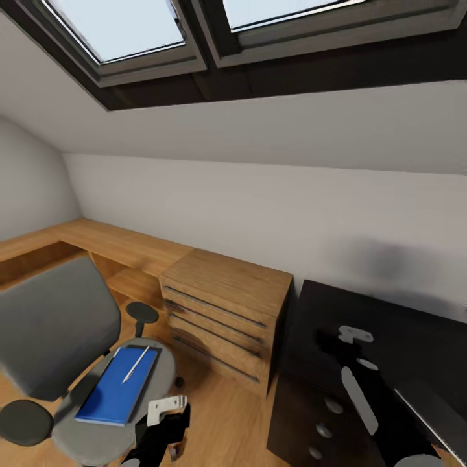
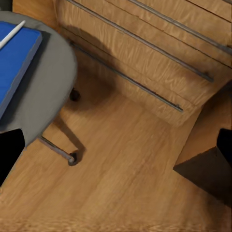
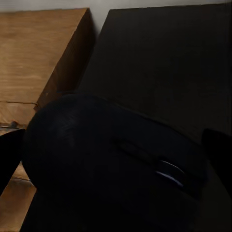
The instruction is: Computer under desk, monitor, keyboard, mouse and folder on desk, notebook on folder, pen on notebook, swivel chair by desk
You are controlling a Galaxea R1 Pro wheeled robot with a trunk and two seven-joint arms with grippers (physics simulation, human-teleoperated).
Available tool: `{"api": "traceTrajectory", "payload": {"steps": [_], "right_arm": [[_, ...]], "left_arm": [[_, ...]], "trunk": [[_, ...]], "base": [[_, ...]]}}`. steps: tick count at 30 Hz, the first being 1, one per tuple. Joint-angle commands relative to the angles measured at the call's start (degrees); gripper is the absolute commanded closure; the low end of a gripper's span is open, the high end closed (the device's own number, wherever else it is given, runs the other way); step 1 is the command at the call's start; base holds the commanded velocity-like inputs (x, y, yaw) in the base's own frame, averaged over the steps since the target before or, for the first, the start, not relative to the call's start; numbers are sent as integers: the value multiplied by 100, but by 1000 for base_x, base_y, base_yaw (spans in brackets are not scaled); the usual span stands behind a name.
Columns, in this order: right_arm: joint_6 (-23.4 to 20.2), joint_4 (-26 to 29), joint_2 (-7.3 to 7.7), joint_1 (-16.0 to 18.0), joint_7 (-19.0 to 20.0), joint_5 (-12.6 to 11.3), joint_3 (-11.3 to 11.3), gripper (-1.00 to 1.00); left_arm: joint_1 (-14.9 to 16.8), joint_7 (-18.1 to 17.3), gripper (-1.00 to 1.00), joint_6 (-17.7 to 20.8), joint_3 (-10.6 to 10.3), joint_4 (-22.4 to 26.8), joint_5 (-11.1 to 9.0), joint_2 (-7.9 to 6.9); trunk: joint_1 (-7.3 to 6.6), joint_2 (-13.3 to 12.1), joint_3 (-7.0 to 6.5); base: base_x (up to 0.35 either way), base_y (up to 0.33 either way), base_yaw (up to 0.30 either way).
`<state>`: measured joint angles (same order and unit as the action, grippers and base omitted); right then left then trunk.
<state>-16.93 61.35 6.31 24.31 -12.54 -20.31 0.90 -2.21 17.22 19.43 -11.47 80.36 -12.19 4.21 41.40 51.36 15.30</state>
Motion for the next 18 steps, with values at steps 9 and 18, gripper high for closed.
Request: {"api": "traceTrajectory", "payload": {"steps": [9, 18], "right_arm": [[-528, 2477, 11, -1312, -64, -531, -184, 100], [-523, 2470, 36, -1315, -56, -514, -187, 100]], "left_arm": [[2, 24, -100, -1759, 18, -3599, -54, -19], [2, 52, -100, -1800, 15, -3677, -38, -17]], "trunk": [[-200, -358, -156], [-398, -719, -356]], "base": [[-207, 0, -2], [-273, -10, -237]]}}
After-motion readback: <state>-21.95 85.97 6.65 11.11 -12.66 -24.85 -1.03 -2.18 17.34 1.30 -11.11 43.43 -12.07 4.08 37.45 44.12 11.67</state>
